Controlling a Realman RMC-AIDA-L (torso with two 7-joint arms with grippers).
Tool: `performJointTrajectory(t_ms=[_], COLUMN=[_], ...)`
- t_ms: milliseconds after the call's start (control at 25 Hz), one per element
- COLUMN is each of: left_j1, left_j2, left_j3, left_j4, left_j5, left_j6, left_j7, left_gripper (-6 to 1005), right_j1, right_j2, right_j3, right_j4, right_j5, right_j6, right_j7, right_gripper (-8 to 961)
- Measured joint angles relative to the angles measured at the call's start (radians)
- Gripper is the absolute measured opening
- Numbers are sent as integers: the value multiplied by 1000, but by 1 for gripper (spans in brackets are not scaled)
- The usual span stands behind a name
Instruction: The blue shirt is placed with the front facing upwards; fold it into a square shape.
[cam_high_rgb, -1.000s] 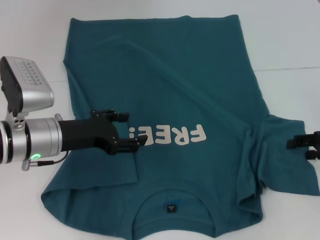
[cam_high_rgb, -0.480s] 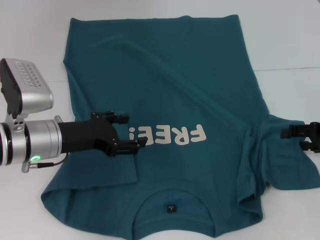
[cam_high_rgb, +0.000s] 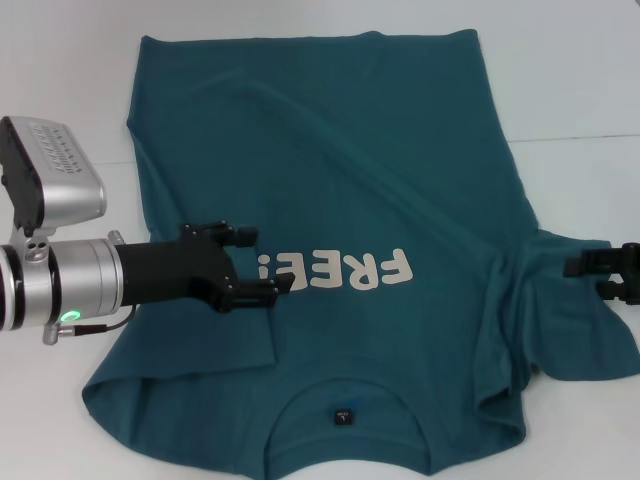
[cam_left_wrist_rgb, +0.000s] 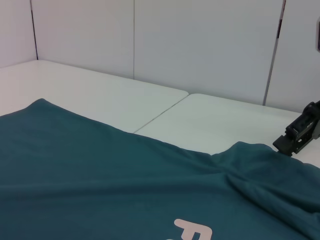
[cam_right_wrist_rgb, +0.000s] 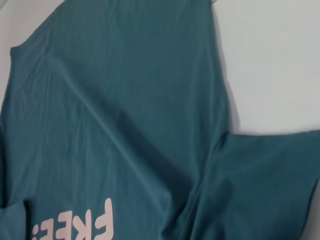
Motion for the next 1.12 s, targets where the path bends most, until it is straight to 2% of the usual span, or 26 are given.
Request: performJointTrajectory(t_ms=[80,320,720,960,1120], left_j1=[0,1,2,-4,-8], left_j2=[1,0,-2,0,1], left_j3=[0,0,-1,-6,-11], left_j4=[0,-3,-10,-11,-11], left_j5=[-2,-6,-6,-6,-6], left_j6=[0,-3,-4,-5,-5], left_j7=[0,0,0,-4,-5], left_gripper=[839,839,839,839,839], right_j1=[0,1,-1,10,21], right_j2=[-2,-5,-3,-2,-11], right_j3=[-1,-12,-16,-18,-14], right_j4=[-1,-4,-36,-56,-57], right_j5=[0,-7,-9,-8,-19], right_j6=[-5,-6,-16,-29,-25], right_j7=[-4,-59,-81,-77,-73], right_gripper=[771,544,328,98,19])
